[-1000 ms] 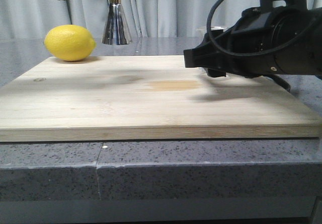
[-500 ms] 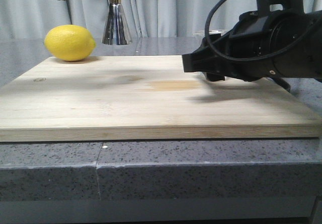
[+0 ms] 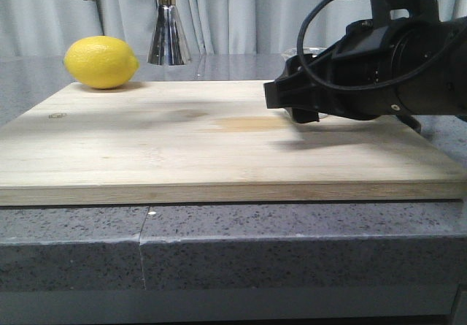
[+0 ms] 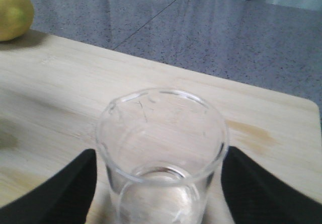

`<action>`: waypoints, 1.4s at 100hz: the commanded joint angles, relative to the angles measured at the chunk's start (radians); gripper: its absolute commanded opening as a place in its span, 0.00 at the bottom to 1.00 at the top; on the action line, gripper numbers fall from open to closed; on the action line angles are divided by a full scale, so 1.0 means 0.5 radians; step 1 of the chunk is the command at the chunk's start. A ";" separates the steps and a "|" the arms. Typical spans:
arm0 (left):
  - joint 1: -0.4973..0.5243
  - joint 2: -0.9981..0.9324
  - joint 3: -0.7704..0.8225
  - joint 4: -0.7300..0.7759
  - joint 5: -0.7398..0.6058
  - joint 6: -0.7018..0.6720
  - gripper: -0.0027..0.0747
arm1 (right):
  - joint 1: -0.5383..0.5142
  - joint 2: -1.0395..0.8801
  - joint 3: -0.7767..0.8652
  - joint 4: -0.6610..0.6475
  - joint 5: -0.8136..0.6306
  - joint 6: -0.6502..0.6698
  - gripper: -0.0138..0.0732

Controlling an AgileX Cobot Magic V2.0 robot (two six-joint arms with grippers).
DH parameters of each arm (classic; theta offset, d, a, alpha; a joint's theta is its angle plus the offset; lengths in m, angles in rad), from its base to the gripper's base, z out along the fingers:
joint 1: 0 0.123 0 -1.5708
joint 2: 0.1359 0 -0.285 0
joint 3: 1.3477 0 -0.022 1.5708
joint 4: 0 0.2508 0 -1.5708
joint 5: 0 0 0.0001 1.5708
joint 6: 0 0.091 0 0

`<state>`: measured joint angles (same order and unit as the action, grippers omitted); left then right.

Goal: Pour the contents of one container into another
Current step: 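Lower the beaker onto the board with the right gripper and release, then lower the filled jigger onto the board with the left gripper and release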

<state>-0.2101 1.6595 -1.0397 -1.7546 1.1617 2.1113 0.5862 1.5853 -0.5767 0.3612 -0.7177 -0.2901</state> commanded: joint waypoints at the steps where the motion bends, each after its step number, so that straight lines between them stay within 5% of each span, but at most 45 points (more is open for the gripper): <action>1: -0.021 -0.090 -0.057 -0.171 0.216 -0.014 0.35 | -0.002 -0.107 -0.048 -0.039 -0.157 -0.001 0.77; 76: -0.021 -0.090 -0.057 -0.171 0.216 -0.014 0.35 | -0.002 -1.073 -0.046 0.006 0.726 -0.173 0.77; 140: -0.021 -0.082 -0.057 -0.171 0.210 -0.014 0.35 | -0.002 -1.183 -0.046 -0.005 0.781 -0.289 0.77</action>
<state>-0.2101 1.6595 -1.0397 -1.7546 1.1617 2.1113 0.5862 1.0152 -0.5767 0.3742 -0.2630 -0.4231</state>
